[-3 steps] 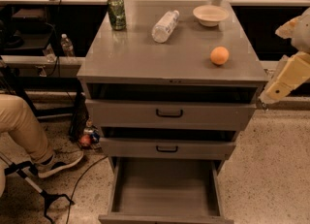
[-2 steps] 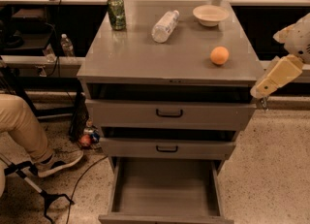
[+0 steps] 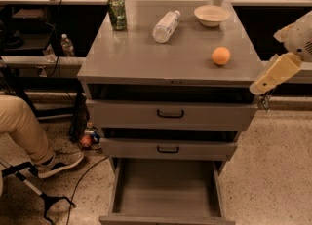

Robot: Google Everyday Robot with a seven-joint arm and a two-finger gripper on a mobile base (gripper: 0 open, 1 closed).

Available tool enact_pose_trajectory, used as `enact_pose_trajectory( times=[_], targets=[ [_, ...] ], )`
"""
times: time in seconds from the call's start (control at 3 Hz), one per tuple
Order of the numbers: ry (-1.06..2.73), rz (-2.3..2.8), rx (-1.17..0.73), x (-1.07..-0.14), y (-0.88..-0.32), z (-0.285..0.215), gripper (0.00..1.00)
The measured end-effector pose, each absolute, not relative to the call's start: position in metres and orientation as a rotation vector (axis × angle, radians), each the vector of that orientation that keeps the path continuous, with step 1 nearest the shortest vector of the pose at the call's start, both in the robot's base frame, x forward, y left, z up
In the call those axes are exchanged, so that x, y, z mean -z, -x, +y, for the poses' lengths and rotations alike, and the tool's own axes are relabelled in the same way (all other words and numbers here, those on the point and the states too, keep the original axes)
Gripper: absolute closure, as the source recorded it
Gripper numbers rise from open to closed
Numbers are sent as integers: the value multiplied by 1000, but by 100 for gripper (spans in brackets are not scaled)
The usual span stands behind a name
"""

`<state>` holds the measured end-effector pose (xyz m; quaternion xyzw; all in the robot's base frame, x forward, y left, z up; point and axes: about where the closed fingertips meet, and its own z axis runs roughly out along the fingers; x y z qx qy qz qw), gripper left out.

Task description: Place orange into bottom drawer

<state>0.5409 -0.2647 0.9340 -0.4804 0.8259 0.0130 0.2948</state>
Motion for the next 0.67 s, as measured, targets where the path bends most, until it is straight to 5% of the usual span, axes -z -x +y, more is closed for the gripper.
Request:
enact_pose_trajectory(
  times=[0.67],
  targets=[
    [1049, 2186, -64, -902, -635, -288, 0]
  ],
)
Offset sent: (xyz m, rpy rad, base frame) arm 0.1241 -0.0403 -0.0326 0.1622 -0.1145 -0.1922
